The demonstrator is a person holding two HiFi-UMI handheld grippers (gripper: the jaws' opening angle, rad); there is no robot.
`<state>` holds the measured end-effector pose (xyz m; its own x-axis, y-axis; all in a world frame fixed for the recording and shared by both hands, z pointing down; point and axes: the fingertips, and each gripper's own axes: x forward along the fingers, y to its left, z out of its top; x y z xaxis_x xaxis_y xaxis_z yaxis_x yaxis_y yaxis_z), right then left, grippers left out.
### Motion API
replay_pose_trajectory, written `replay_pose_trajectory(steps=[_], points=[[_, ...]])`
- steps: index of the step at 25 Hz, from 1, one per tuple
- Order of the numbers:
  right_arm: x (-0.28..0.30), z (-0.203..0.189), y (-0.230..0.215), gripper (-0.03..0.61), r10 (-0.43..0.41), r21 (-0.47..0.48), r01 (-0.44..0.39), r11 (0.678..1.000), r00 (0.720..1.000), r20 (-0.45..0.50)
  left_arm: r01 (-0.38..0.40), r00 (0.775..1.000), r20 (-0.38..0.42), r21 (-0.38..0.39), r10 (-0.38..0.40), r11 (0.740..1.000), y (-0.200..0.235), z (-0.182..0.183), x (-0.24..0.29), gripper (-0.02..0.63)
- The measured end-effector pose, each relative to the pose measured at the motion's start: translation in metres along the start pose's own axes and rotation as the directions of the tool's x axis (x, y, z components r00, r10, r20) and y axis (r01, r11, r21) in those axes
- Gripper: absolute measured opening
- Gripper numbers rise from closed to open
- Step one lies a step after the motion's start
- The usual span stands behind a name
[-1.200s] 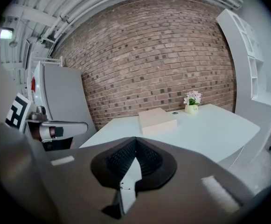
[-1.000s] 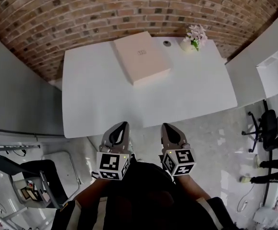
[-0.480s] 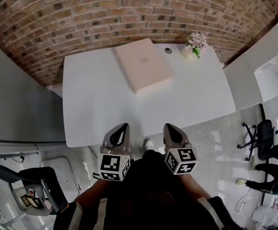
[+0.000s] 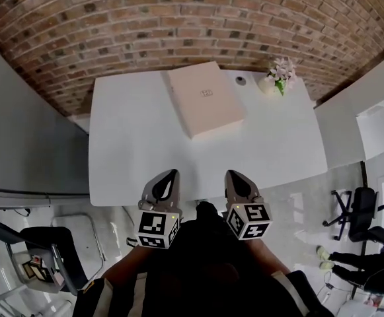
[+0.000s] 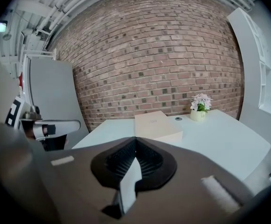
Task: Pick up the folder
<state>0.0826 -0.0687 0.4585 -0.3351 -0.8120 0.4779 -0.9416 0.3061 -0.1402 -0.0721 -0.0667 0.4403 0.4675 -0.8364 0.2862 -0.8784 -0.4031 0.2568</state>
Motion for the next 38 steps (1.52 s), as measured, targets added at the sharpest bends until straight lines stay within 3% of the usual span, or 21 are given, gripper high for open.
replay_pose_trajectory(steps=[16,21,22,23,29,33,38], points=[[0.083,0.02,-0.099,0.003,0.038,0.026,-0.036,0.999,0.993,-0.113,-0.096,0.989,-0.118,-0.066,0.088,0.993,0.002,-0.003,0.109,0.001],[0.114,0.022,-0.125,0.005,0.07,0.038,-0.065,0.997,0.985,-0.157,-0.145,0.976,-0.179,-0.112,0.124,0.983,0.012,-0.015,0.141,0.055],[0.121,0.024,-0.128,0.017,0.087,0.041,-0.081,0.996,0.983,-0.165,-0.156,0.973,-0.19,-0.131,0.13,0.979,0.014,-0.018,0.147,0.067],[0.128,0.026,-0.13,0.083,0.105,0.046,-0.099,0.994,0.979,-0.173,-0.166,0.971,-0.198,-0.152,0.135,0.974,0.016,-0.021,0.154,0.081],[0.167,0.028,-0.154,0.126,0.145,0.059,-0.135,0.989,0.965,-0.221,-0.224,0.955,-0.25,-0.246,0.162,0.943,0.027,-0.039,0.189,0.183],[0.194,0.025,-0.17,0.177,0.163,0.076,-0.148,0.986,0.95,-0.267,-0.273,0.931,-0.32,-0.292,0.175,0.917,0.04,-0.057,0.206,0.251],[0.226,0.018,-0.187,0.24,0.18,0.092,-0.159,0.983,0.929,-0.322,-0.321,0.91,-0.364,-0.321,0.197,0.891,0.059,-0.071,0.224,0.284]])
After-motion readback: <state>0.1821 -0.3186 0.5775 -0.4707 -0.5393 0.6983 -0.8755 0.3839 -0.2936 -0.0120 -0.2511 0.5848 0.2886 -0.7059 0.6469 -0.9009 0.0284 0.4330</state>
